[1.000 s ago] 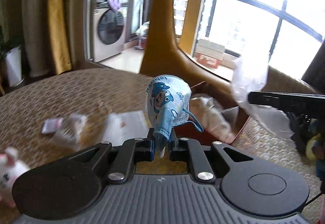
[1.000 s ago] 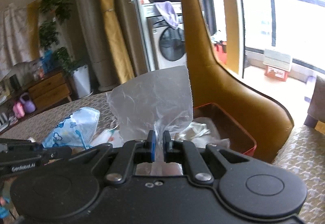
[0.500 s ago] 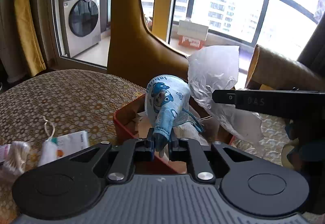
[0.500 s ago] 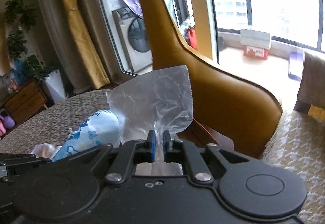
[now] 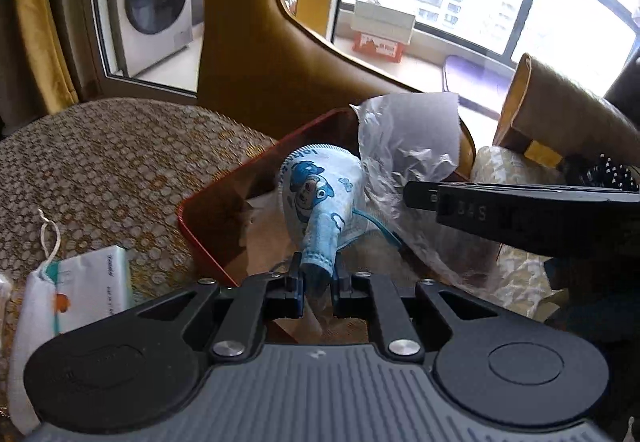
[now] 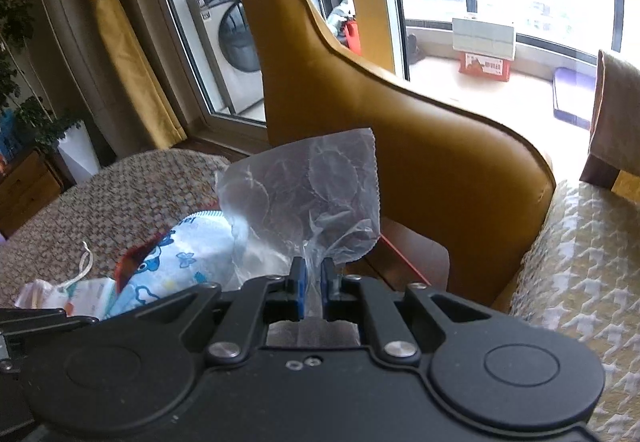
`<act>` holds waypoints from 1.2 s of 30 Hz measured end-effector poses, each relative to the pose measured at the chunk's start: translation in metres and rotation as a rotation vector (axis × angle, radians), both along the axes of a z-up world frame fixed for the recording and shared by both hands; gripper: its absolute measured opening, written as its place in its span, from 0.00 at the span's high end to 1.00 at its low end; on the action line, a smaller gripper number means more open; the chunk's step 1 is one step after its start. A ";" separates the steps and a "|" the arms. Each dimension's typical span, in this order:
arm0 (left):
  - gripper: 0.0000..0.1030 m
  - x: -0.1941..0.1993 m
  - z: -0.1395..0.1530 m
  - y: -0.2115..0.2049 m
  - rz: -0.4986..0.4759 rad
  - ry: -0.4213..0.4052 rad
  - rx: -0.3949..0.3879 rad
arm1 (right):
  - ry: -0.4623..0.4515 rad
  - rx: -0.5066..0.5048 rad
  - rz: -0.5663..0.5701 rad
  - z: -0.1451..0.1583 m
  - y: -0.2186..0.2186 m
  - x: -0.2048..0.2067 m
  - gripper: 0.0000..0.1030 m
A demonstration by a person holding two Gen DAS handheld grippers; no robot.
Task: Organize soft objects
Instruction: 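Carry the blue mask with the left tool while the right tool carries the clear bag to the red box, then open the left tool over the red box while the right tool releases the clear bag into it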
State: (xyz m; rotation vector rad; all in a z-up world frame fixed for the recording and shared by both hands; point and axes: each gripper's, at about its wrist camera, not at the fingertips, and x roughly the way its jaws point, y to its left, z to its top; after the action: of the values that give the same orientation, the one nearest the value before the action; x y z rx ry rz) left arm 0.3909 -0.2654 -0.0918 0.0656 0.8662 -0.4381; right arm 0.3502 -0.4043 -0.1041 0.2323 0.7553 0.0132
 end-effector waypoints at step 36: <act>0.34 -0.032 0.034 0.029 -0.039 -0.030 -0.097 | -0.074 0.002 0.068 0.027 -0.004 -0.044 0.43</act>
State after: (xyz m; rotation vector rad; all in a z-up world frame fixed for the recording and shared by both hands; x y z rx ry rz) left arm 0.3588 -0.2368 -0.0576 -0.0004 0.8139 -0.5140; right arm 0.3067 -0.4081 -0.0767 0.2069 0.6894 0.0868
